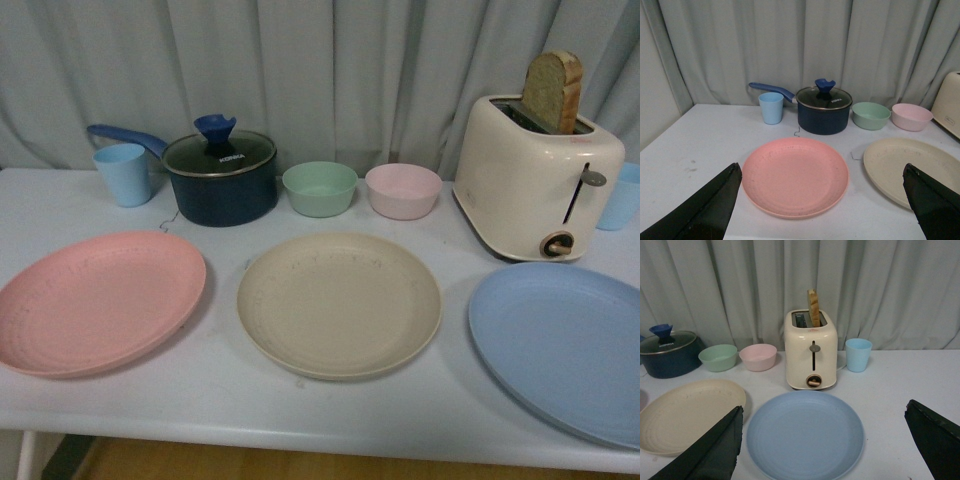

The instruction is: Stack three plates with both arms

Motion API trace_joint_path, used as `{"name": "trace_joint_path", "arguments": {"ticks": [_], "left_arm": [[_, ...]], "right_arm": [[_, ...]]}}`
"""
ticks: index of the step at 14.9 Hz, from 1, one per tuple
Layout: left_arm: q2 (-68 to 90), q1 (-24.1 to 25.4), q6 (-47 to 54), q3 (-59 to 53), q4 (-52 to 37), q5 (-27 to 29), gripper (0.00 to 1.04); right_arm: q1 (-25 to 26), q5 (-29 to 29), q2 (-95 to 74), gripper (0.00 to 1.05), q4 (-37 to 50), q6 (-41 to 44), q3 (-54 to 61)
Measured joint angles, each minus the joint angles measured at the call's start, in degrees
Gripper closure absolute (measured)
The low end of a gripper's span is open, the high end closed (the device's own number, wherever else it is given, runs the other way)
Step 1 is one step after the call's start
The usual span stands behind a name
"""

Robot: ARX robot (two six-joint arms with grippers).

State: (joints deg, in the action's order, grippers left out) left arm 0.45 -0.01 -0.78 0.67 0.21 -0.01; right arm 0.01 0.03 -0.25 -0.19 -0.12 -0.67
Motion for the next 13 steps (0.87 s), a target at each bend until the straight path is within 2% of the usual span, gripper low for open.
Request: {"name": "trace_joint_path", "arguments": {"ticks": [13], "left_arm": [[0.0, 0.0, 0.0, 0.0, 0.0, 0.0, 0.07]], "right_arm": [[0.0, 0.0, 0.0, 0.06, 0.0, 0.0, 0.0]]}}
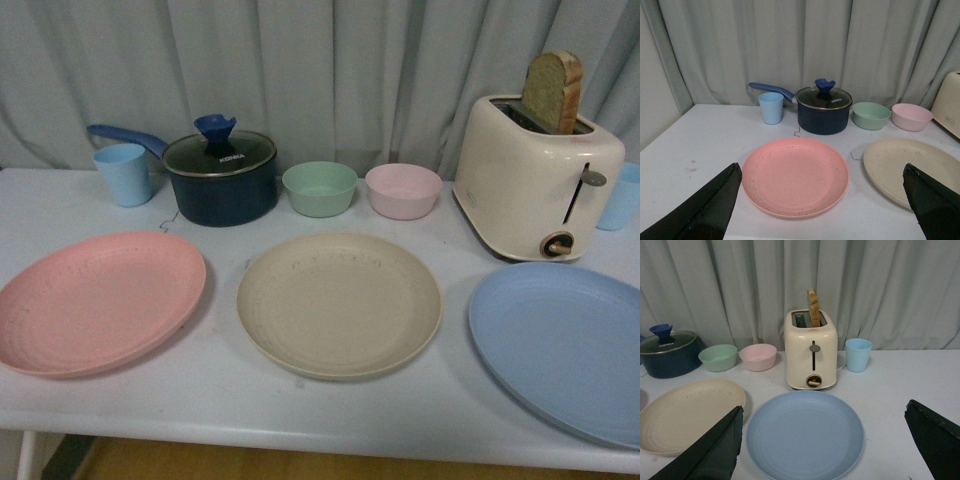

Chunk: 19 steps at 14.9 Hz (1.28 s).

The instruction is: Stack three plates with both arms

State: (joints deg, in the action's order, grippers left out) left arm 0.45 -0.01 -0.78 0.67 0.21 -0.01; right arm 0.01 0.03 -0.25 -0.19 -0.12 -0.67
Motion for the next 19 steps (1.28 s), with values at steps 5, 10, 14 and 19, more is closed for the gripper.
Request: {"name": "trace_joint_path", "arguments": {"ticks": [5, 10, 14, 19], "left_arm": [[0.0, 0.0, -0.02, 0.0, -0.02, 0.0, 0.07], [0.0, 0.0, -0.02, 0.0, 0.0, 0.0, 0.07], [0.0, 0.0, -0.02, 0.0, 0.0, 0.02, 0.07], [0.0, 0.0, 0.0, 0.0, 0.0, 0.02, 0.07]], "right_arm": [[0.0, 0.0, 0.0, 0.06, 0.0, 0.0, 0.0], [0.0, 0.0, 0.0, 0.06, 0.0, 0.0, 0.0], [0.0, 0.0, 0.0, 0.06, 0.0, 0.0, 0.0], [0.0, 0.0, 0.0, 0.06, 0.0, 0.0, 0.0]]}}
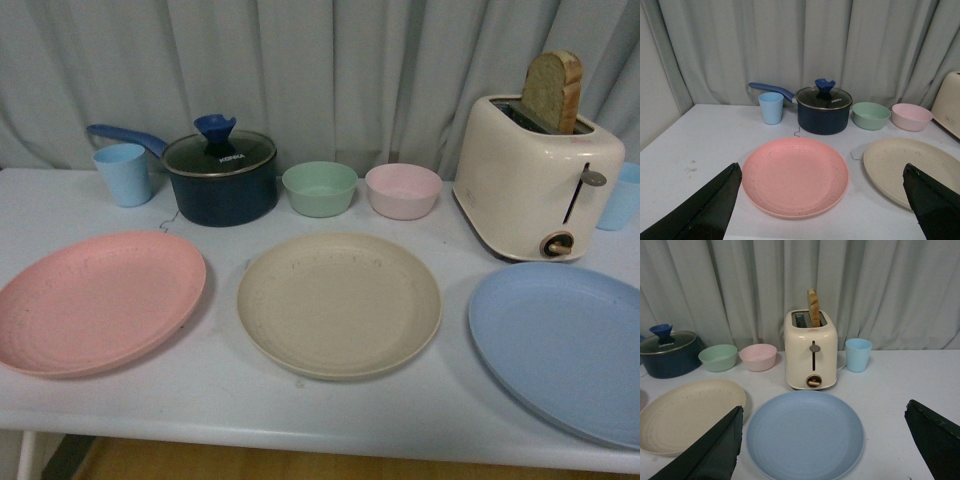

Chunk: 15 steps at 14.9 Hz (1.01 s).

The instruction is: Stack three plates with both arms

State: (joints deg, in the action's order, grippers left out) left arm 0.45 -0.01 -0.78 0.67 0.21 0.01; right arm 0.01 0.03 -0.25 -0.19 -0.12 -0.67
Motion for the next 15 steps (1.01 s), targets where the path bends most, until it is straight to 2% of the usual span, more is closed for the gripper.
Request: {"name": "trace_joint_path", "arguments": {"ticks": [15], "left_arm": [[0.0, 0.0, 0.0, 0.0, 0.0, -0.02, 0.07]], "right_arm": [[0.0, 0.0, 0.0, 0.06, 0.0, 0.0, 0.0]]}}
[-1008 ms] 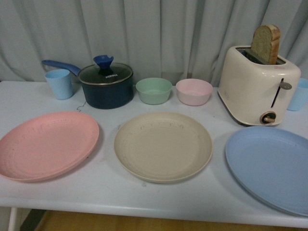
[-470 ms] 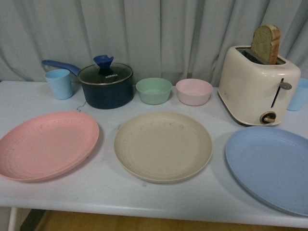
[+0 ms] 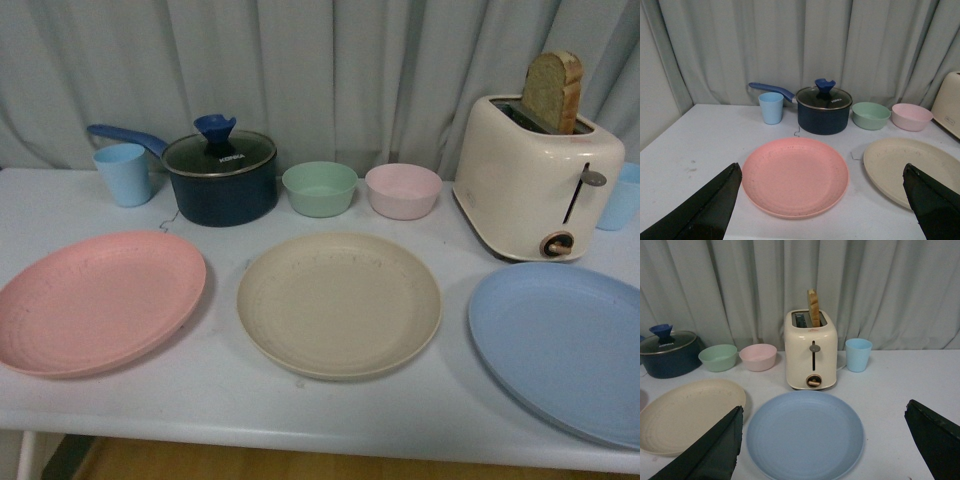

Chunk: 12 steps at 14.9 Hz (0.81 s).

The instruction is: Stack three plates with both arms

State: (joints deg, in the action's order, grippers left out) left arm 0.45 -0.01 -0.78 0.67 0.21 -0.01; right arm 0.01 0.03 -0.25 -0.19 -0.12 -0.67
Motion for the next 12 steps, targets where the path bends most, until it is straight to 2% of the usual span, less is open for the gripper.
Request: {"name": "trace_joint_path", "arguments": {"ticks": [12], "left_arm": [[0.0, 0.0, 0.0, 0.0, 0.0, 0.0, 0.07]], "right_arm": [[0.0, 0.0, 0.0, 0.06, 0.0, 0.0, 0.0]]}}
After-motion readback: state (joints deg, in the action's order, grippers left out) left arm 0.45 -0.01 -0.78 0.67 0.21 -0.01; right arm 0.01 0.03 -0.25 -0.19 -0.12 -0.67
